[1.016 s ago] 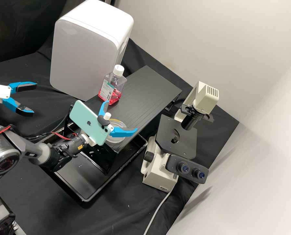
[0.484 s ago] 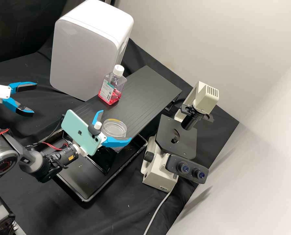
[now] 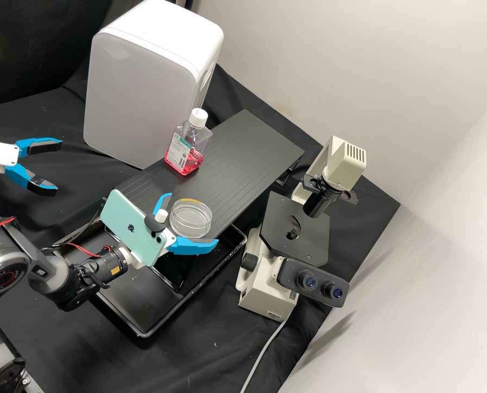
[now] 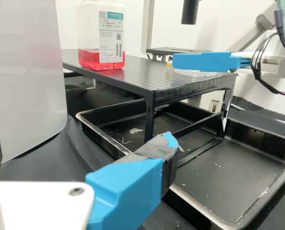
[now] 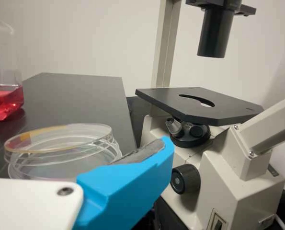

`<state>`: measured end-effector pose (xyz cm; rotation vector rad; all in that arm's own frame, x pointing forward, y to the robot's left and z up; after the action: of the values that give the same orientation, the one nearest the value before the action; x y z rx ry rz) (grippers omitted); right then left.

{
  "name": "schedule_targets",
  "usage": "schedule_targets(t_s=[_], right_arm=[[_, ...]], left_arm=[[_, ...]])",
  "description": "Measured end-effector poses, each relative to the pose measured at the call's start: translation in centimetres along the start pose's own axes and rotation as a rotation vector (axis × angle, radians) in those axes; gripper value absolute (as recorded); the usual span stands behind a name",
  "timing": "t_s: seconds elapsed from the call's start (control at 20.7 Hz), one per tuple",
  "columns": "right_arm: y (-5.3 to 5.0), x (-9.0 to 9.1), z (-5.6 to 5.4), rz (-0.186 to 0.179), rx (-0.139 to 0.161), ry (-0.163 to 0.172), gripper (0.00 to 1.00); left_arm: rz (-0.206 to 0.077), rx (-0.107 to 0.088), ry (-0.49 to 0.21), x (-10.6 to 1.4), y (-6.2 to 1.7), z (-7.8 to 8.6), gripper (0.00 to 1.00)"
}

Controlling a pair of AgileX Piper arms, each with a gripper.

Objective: Remove the lid from the petri dish

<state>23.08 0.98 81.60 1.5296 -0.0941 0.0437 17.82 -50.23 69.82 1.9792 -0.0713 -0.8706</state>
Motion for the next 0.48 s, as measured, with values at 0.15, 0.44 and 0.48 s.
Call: schedule_targets(t_s=[0.15,0.44,0.48], right_arm=[[0.00,0.00,0.00,0.002,-0.022,-0.002,1.00],[0.02,0.66,-0.69,0.013,-0.039,0.020,1.00],[-0.07,0.86,-0.78,0.011,-0.042,0.025,1.00]], left_arm=[[0.000,0.000,0.000,0.00,0.00,0.00,1.00],[0.001,-0.001,0.001,0.00,0.00,-0.01,1.00],[0.001,-0.001,0.001,0.00,0.00,-0.01,1.00]])
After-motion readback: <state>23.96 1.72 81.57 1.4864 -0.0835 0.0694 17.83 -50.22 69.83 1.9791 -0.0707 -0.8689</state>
